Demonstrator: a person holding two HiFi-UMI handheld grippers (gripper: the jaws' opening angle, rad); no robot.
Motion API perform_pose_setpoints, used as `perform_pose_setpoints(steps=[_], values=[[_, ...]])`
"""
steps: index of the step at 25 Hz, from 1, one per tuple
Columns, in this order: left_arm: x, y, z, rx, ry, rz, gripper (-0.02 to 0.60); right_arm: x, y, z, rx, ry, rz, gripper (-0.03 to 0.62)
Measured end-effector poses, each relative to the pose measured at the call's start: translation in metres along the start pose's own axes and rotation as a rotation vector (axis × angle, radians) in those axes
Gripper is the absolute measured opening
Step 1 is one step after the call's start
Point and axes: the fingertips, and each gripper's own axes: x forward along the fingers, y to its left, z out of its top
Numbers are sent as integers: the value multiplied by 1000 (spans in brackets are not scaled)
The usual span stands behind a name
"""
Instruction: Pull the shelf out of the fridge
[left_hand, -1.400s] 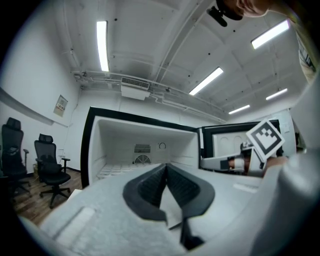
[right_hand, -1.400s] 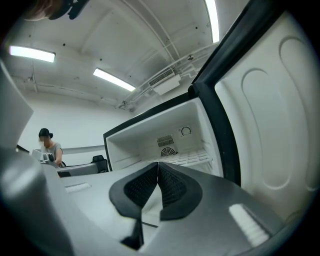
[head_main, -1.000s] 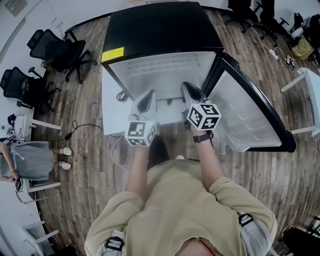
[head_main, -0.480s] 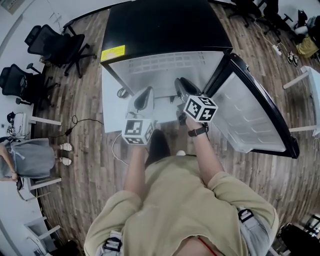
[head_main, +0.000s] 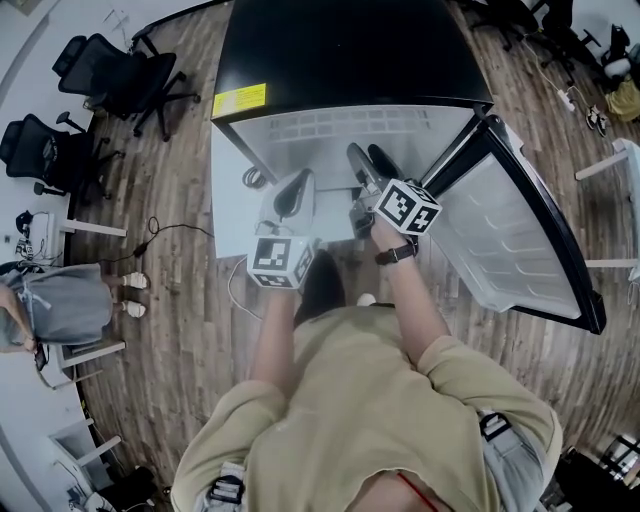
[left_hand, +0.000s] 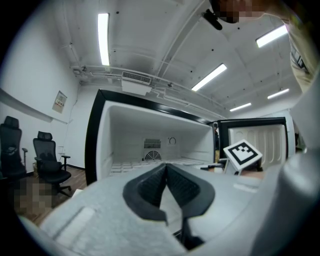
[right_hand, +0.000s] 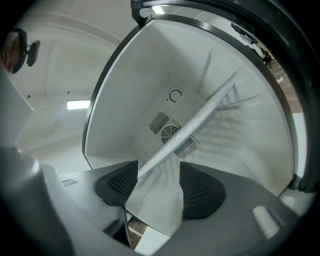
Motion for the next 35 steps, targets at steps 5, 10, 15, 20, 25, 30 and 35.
perform_pose_setpoints(steps=[5,10,15,20,25,30,35], values=[[8,6,-5,-7,12,-9,2,16,-1,20,150,-158,70,253],[18,8,-1,3,13,-27,2,32,-8,22,212,-151,62,237],[21,11,-1,11,22,-37,2,44,-9,20,269,-157,84,182],[19,22,-5,21,40,-21,2,55,-6,22,355,-202,126,131],[14,36,-7,20,54,-2,2,64,-12,26,513,-269,120,103],[12,44,-11,23,68,12,2,67,-25,27,637,-337,127,61],[13,43,-13,22,74,9,2,66,-26,25,677,-335,105,48]])
